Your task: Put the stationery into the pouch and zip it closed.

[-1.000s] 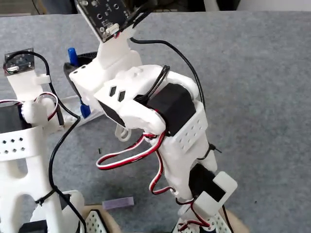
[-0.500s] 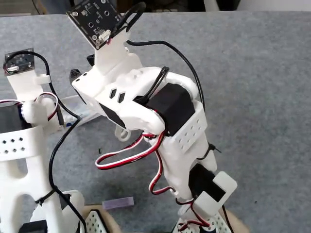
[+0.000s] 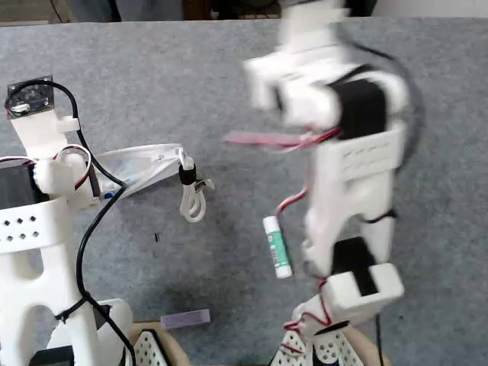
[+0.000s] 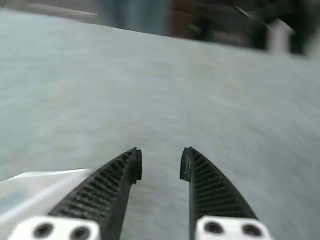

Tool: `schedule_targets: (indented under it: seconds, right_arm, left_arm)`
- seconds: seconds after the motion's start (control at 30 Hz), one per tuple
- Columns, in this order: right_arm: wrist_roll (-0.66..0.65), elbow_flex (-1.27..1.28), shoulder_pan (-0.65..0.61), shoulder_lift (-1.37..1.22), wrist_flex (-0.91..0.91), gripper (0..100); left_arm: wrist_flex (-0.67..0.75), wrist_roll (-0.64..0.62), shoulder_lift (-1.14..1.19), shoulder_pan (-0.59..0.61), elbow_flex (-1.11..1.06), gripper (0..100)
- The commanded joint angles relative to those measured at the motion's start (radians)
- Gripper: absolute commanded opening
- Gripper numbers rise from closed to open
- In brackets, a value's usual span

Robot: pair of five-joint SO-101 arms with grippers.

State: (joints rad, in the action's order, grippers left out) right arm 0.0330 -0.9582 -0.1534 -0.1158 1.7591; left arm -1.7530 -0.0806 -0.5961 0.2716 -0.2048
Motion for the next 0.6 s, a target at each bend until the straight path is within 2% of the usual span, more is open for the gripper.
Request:
schedule_targets:
  seconds: [0.0, 0.13, 0.33, 0.57]
  right_arm:
    - [-0.014, 0.091, 0.170, 0.036, 0.008, 14.5]
    - [-0.068, 0.234, 0.232, 0.038, 0.008, 14.5]
    - [-0.074, 0.455, 0.293, 0.030, -0.002, 14.5]
    - [-0.074, 0.673, 0.284, 0.036, -0.008, 14.5]
  left_arm:
    - [-0.006, -0.002, 0.000, -0.010, -0.004, 3]
    - [-0.006, -0.002, 0.000, -0.010, -0.004, 3]
    - [-0.006, -0.002, 0.000, -0.010, -0.004, 3]
    - [-0.006, -0.002, 0.000, -0.010, -0.004, 3]
